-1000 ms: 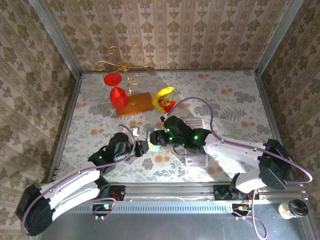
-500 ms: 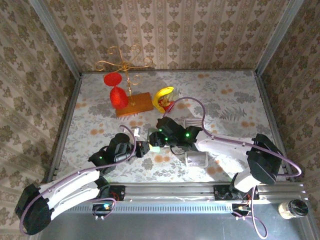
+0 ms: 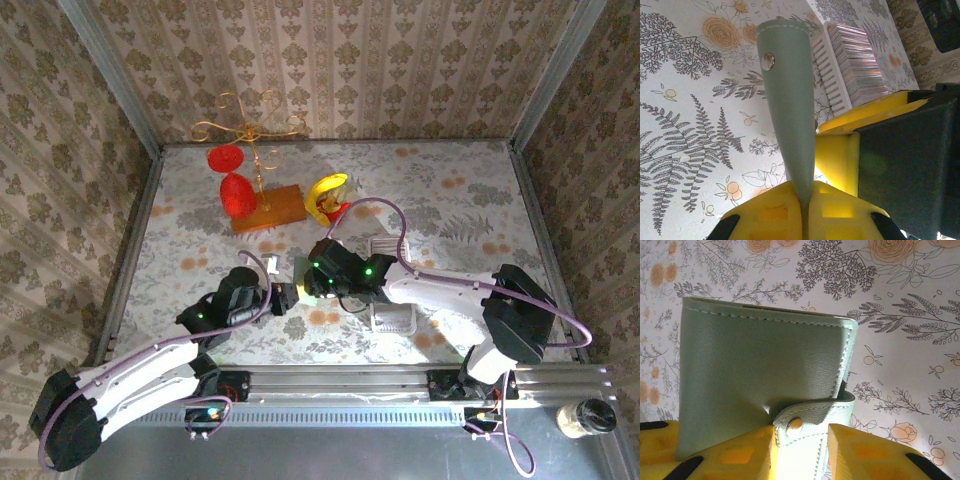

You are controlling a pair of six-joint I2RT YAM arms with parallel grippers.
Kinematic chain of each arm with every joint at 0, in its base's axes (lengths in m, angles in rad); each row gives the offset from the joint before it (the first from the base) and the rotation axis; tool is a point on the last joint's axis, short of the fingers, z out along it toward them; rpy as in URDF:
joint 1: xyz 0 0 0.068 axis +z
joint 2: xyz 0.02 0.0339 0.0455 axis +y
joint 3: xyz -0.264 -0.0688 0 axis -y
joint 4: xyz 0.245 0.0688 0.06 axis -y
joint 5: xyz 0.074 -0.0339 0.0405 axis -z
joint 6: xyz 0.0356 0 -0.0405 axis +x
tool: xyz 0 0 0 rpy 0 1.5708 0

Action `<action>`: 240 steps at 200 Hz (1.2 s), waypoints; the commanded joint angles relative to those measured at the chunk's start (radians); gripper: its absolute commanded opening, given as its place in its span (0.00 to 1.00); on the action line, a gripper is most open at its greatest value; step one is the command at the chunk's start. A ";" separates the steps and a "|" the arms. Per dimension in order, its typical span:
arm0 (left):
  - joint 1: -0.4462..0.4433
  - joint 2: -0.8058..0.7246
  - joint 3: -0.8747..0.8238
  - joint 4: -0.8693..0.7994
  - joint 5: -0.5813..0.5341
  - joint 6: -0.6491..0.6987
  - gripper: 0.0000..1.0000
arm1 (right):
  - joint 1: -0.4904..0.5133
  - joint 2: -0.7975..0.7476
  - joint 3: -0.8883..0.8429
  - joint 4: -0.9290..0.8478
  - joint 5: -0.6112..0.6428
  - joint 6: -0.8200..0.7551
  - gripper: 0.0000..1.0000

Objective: Put the credit cards into the card holder
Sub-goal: Open the button on the card holder.

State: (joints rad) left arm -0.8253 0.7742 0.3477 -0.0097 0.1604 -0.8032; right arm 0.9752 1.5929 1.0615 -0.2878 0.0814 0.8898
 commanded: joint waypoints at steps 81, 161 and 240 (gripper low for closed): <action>-0.009 -0.043 0.019 0.000 -0.047 -0.002 0.00 | -0.044 0.007 -0.108 -0.074 0.154 0.036 0.15; -0.009 -0.045 -0.004 0.029 -0.021 -0.040 0.00 | -0.060 -0.163 -0.236 0.159 0.027 0.005 0.40; -0.011 -0.062 -0.025 0.089 0.021 -0.083 0.00 | -0.082 -0.139 -0.244 0.208 -0.038 0.015 0.40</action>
State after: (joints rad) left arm -0.8326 0.7376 0.3374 0.0261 0.1612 -0.8612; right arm 0.9054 1.4414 0.8215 -0.0986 0.0616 0.8940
